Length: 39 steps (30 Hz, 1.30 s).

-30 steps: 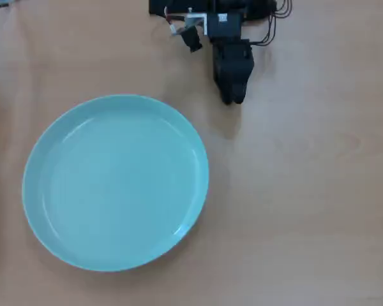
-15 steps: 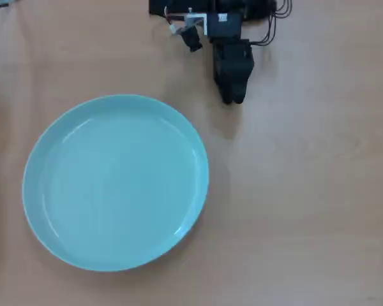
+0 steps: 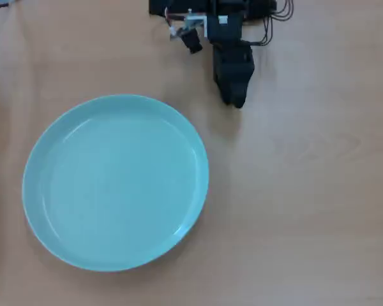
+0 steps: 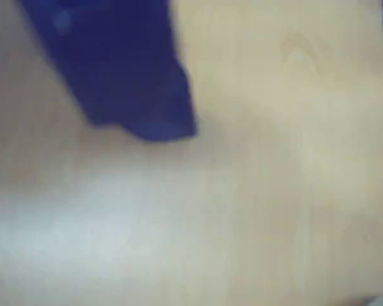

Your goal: Move the green bowl from right to left

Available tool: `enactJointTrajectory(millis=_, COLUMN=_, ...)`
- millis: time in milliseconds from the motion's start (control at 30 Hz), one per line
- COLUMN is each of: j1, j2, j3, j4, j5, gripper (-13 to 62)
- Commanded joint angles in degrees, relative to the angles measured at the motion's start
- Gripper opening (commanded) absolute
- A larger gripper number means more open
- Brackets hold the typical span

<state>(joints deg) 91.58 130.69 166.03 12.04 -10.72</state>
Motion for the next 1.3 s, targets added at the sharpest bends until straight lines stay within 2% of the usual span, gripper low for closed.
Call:
enactJointTrajectory(millis=0, j1=-1.14, j2=5.01, j3=-5.01, j4=16.08, j5=0.62, gripper=38.5)
enactJointTrajectory(millis=633, j1=-7.47, j2=2.46, j3=-42.63, j4=58.18, j5=-2.2, gripper=38.4)
enactJointTrajectory(millis=800, j1=-7.56, j2=1.76, j3=-51.68, j4=64.95, j5=-2.37, gripper=38.3)
enactJointTrajectory(millis=1033, j1=-6.42, j2=-5.71, j3=-66.53, j4=73.74, j5=-1.58, gripper=38.4)
enactJointTrajectory(millis=1267, j1=-0.79, j2=-10.11, j3=-77.08, j4=78.05, j5=0.62, gripper=38.4)
